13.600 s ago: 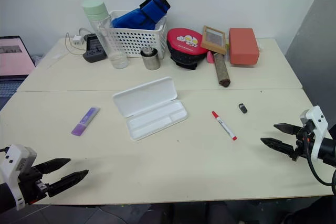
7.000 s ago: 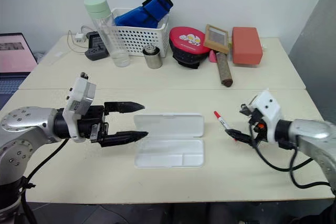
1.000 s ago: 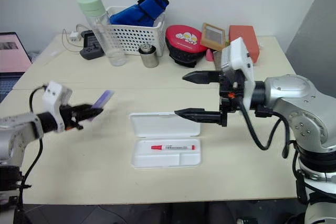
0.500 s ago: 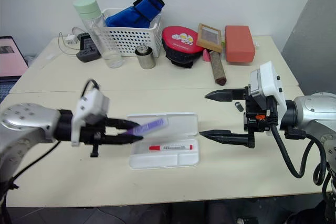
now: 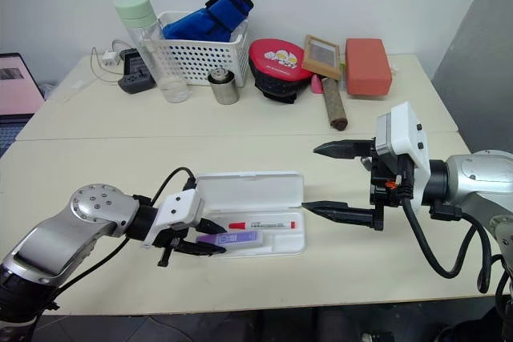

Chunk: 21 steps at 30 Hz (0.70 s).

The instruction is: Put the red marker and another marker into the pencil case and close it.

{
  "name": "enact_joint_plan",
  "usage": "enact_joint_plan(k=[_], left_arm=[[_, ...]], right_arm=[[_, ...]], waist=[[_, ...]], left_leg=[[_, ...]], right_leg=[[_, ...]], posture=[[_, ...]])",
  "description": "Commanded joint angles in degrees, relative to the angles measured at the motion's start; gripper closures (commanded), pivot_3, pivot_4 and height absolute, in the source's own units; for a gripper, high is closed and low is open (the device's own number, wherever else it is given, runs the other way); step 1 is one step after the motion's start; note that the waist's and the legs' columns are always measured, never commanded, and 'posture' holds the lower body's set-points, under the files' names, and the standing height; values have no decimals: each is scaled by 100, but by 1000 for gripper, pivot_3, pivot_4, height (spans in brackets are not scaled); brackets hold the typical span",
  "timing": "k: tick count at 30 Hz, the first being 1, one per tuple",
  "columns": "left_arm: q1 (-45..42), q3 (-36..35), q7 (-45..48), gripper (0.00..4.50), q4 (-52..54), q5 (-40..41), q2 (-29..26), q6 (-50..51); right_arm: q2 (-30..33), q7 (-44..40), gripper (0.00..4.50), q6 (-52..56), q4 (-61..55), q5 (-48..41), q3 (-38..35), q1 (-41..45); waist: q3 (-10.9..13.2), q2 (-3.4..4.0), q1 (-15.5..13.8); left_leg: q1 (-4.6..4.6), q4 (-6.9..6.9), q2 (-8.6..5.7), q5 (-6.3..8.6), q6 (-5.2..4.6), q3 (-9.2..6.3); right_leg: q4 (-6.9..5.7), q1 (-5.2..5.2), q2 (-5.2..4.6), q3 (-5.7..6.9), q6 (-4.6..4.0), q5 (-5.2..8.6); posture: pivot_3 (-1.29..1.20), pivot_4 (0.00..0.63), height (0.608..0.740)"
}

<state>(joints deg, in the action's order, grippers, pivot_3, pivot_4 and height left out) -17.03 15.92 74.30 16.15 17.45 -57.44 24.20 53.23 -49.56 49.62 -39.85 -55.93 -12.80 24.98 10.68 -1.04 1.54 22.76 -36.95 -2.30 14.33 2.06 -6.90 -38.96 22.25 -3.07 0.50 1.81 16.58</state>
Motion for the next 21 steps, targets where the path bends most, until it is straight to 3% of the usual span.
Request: enact_joint_plan(k=[1, 21], left_arm=[[-209, 55, 138, 3282, -63, -168, 77, -168], [-597, 203, 466, 3282, -435, -531, 386, -226]], right_arm=[[76, 92, 0, -91, -191, -173, -166, -63], [183, 517, 0, -166, -387, -489, -250, -343]], waist=[[0, 0, -1], [0, 0, 8]], left_leg=[[2, -1, 0, 0, 0, 0], [0, -3, 0, 0, -1, -5]], right_leg=[[0, 0, 1, 2, 0, 0], [-2, -1, 2, 4, 1, 0]], posture=[[0, 150, 740], [0, 150, 740]])
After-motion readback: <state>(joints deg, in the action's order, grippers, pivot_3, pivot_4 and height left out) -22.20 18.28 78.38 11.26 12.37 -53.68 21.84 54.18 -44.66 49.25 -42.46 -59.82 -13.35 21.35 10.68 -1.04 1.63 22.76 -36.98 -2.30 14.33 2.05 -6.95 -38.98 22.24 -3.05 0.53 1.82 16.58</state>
